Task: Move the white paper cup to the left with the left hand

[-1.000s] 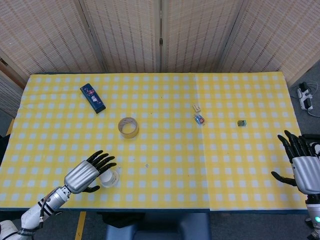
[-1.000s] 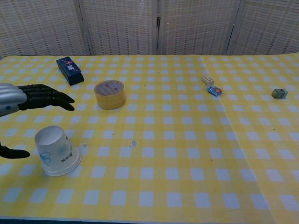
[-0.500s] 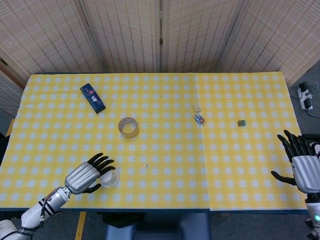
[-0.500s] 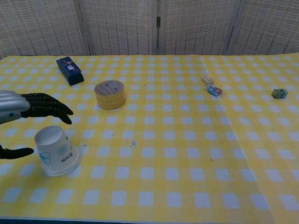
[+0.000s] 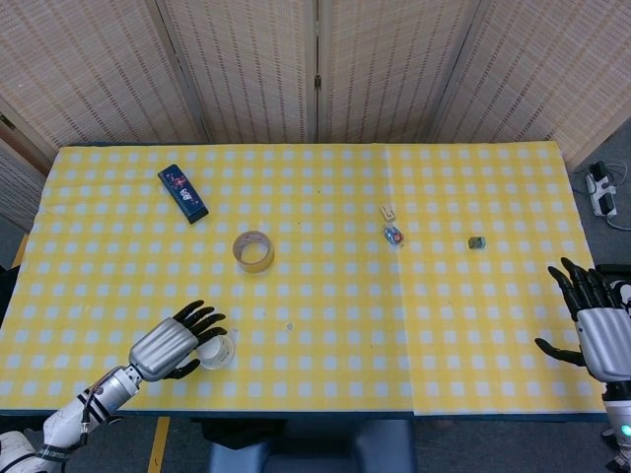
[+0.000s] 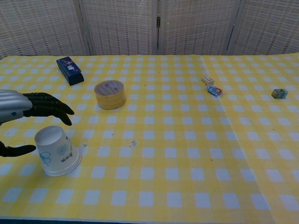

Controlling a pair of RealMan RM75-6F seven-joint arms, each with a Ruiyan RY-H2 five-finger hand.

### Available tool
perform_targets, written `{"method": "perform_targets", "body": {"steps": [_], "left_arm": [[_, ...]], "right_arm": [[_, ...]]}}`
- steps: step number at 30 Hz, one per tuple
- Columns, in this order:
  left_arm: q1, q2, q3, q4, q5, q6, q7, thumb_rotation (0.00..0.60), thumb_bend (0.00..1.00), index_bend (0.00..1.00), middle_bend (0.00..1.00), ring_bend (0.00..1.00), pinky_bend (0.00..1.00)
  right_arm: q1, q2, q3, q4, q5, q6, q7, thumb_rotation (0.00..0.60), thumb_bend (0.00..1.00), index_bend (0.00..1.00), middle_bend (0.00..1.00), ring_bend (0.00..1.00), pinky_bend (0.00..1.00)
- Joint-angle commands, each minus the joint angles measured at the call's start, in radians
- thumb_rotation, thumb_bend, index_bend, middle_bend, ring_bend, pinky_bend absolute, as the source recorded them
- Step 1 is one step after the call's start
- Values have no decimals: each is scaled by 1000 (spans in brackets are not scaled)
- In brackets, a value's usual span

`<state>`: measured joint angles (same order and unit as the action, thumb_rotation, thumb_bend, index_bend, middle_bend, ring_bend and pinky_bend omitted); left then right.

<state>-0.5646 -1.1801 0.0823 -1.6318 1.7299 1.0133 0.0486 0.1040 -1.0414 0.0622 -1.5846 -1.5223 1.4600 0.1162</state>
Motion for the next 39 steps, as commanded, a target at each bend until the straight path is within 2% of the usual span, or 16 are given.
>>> {"method": "perform_targets", "body": {"steps": [1, 20, 39], "left_arm": [[0, -1, 1, 3, -2, 3, 2, 600, 450, 241, 144, 103, 45], [-8, -14, 14, 22, -4, 13, -5, 600, 451, 299, 160, 107, 50], [-6, -4, 23, 13, 10, 49, -4, 600, 509, 363, 185, 124, 58]], "right_arm": [[1, 0, 0, 0, -1, -1, -1, 600, 98, 0, 0, 25, 0], [1, 4, 1, -14, -1, 0, -6, 600, 98, 0, 0, 24, 0], [-1, 7, 2, -19, -1, 2, -2, 600, 98, 0, 0, 25, 0]]}}
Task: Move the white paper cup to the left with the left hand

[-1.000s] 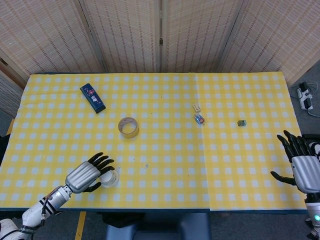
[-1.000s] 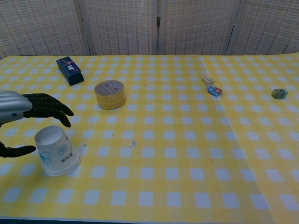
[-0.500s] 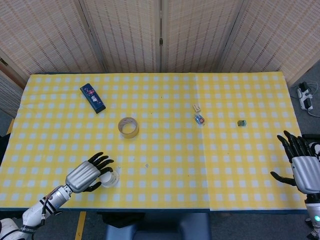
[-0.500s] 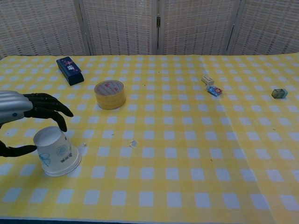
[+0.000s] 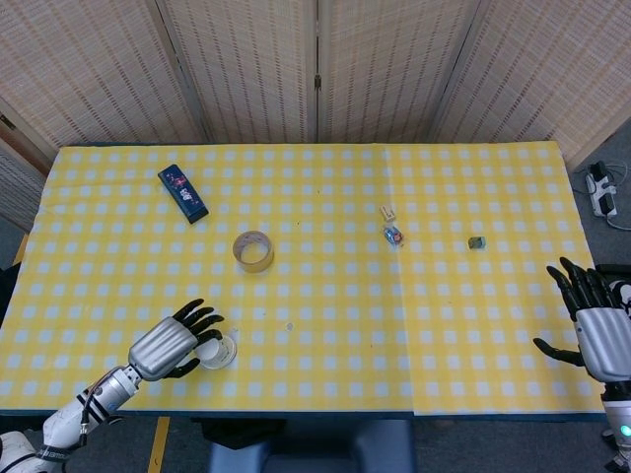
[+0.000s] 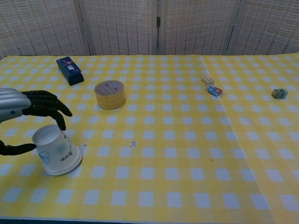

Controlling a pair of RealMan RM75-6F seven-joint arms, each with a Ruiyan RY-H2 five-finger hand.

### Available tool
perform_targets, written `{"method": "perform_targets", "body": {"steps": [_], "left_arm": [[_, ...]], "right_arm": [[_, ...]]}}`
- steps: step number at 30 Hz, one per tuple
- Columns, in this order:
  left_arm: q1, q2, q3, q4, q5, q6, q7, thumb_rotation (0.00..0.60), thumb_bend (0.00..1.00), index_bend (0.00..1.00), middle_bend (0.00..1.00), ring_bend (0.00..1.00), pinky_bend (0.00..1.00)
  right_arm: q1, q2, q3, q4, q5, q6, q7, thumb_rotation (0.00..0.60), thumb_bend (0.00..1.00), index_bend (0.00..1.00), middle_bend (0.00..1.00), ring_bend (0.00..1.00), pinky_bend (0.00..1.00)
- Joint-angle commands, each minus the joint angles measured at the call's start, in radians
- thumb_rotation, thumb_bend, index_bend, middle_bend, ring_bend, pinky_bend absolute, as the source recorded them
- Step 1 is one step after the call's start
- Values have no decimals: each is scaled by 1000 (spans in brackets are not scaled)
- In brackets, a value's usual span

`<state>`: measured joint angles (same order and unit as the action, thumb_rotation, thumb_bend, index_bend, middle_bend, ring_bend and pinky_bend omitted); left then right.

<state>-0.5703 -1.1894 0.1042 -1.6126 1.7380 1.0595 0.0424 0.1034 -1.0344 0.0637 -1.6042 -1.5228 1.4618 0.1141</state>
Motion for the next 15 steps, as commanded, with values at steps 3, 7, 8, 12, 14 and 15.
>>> {"method": "perform_targets", "body": {"steps": [3, 7, 8, 12, 14, 15], "left_arm": [[1, 20, -2, -21, 4, 14, 7, 600, 510, 366, 186, 124, 58], [2, 46, -11, -41, -3, 26, 17, 600, 519, 370, 187, 125, 57], [2, 52, -14, -46, -6, 28, 19, 600, 522, 370, 187, 125, 56], [2, 70, -31, -62, -32, 29, 27, 600, 535, 371, 190, 127, 57], [1, 71, -43, -63, -56, 26, 25, 600, 546, 373, 193, 131, 59], [2, 68, -50, -58, -67, 27, 22, 600, 553, 374, 194, 134, 60]], "right_arm": [[-1, 1, 0, 0, 0, 2, 1, 600, 98, 0, 0, 24, 0], [-1, 1, 0, 0, -1, 3, 2, 600, 98, 0, 0, 23, 0], [-1, 1, 0, 0, -1, 3, 2, 600, 98, 0, 0, 23, 0], [-2, 0, 0, 2, -3, 5, 4, 600, 98, 0, 0, 23, 0], [-2, -1, 0, 3, -3, 6, 6, 600, 99, 0, 0, 23, 0], [-3, -1, 0, 4, -3, 6, 8, 600, 99, 0, 0, 23, 0]]}}
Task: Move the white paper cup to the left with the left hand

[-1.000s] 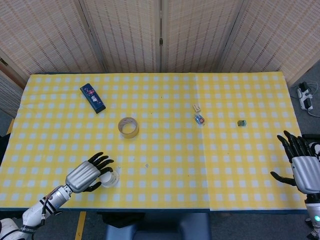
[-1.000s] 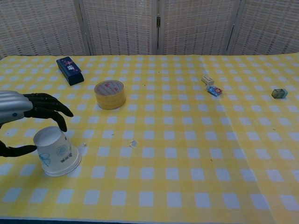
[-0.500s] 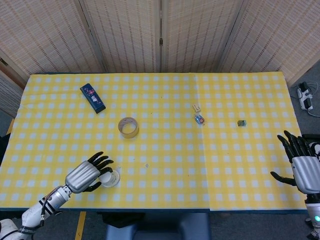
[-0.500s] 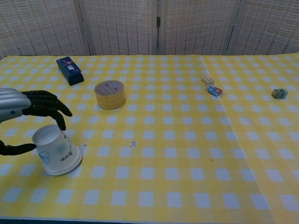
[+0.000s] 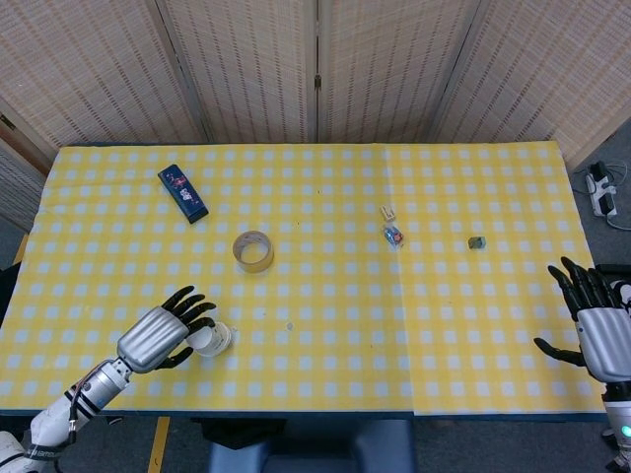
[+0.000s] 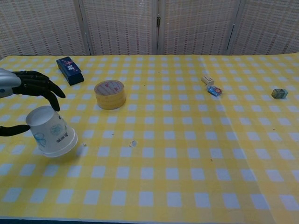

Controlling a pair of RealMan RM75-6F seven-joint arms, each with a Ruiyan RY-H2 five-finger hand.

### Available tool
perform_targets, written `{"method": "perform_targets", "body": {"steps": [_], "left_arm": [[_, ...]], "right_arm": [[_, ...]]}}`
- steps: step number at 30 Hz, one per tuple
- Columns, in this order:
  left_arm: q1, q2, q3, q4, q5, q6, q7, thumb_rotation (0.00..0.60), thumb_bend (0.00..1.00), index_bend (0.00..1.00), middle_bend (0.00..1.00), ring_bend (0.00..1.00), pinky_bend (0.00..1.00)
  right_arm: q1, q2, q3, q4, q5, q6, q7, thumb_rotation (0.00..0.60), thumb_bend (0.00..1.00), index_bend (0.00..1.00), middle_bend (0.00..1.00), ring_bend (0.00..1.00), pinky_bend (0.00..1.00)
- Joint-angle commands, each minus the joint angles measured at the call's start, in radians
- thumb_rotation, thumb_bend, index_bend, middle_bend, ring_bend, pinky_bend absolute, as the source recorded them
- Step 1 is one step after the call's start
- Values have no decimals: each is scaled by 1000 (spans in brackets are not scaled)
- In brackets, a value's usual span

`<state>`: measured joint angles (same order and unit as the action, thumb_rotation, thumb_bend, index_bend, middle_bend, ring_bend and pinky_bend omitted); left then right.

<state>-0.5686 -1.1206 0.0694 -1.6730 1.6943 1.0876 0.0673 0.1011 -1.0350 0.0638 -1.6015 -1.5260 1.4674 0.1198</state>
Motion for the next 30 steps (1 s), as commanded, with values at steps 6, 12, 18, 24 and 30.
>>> {"method": "perform_targets", "body": {"steps": [6, 12, 18, 24, 30], "left_arm": [[-2, -4, -42, 24, -110, -38, -6, 600, 565, 382, 199, 147, 73], [-14, -2, -51, 39, -195, -110, 45, 600, 565, 387, 211, 152, 70], [-4, -1, -79, 34, -262, -106, 36, 600, 565, 396, 224, 171, 90], [-5, 9, -81, 45, -284, -119, 66, 600, 581, 406, 231, 180, 117], [4, 8, -95, 37, -358, -102, 198, 600, 580, 414, 231, 178, 108]], "right_arm": [[-2, -1, -1, 5, -1, 2, 6, 600, 98, 0, 0, 24, 0], [2, -4, -1, 6, -2, -4, 6, 600, 98, 0, 0, 24, 0], [4, -1, 1, 2, -1, -5, 2, 600, 98, 0, 0, 23, 0], [5, -2, 0, -2, -1, -8, -2, 600, 98, 0, 0, 23, 0], [4, -1, 1, -3, -2, -5, -5, 600, 98, 0, 0, 24, 0]]}}
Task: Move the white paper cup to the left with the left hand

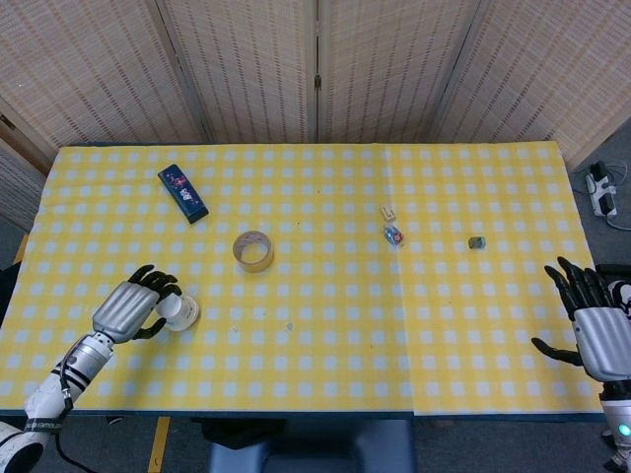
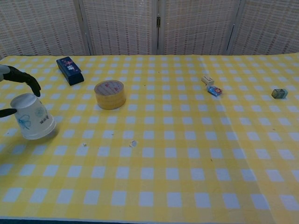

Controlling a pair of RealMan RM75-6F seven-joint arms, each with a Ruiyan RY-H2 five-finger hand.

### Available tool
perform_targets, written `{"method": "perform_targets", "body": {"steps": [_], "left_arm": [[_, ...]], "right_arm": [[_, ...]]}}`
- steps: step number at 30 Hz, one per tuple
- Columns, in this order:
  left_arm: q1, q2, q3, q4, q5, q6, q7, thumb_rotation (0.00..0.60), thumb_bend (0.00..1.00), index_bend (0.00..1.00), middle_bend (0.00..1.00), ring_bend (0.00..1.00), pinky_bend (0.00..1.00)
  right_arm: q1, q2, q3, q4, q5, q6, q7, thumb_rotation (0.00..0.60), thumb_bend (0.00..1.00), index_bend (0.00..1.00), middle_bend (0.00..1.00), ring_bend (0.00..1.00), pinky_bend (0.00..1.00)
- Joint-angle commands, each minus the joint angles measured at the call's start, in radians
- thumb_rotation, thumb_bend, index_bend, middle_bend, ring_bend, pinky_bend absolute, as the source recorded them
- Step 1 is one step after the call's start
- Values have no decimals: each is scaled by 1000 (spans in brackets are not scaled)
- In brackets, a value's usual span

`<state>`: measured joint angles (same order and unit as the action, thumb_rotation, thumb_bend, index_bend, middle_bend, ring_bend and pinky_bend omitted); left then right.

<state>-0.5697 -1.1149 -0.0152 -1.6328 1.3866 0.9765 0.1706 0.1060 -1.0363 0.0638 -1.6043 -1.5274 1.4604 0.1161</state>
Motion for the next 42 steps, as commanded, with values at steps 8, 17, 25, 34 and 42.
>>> {"method": "perform_targets", "body": {"steps": [8, 17, 25, 34, 42], "left_arm": [[10, -10, -16, -9, -87, 18, 155, 600, 601, 422, 231, 178, 104], [10, 13, -42, -22, -43, -54, -223, 600, 606, 427, 231, 203, 123], [21, -30, -35, 44, -15, -3, -155, 600, 602, 439, 232, 207, 135], [36, -64, -49, 52, -44, 44, -72, 600, 559, 459, 241, 215, 144], [36, -48, -58, 40, -46, 36, -129, 600, 460, 460, 249, 219, 146]], "right_arm": [[2, -3, 0, 3, 2, -4, 2, 600, 98, 0, 0, 24, 0], [4, -3, 1, 4, 3, -7, 5, 600, 98, 0, 0, 24, 0], [3, -5, -1, 7, 3, -6, 7, 600, 98, 0, 0, 26, 0], [2, -2, -1, 2, 3, -5, 4, 600, 98, 0, 0, 25, 0], [-1, 2, -1, -4, 3, -1, 1, 600, 98, 0, 0, 25, 0]]}}
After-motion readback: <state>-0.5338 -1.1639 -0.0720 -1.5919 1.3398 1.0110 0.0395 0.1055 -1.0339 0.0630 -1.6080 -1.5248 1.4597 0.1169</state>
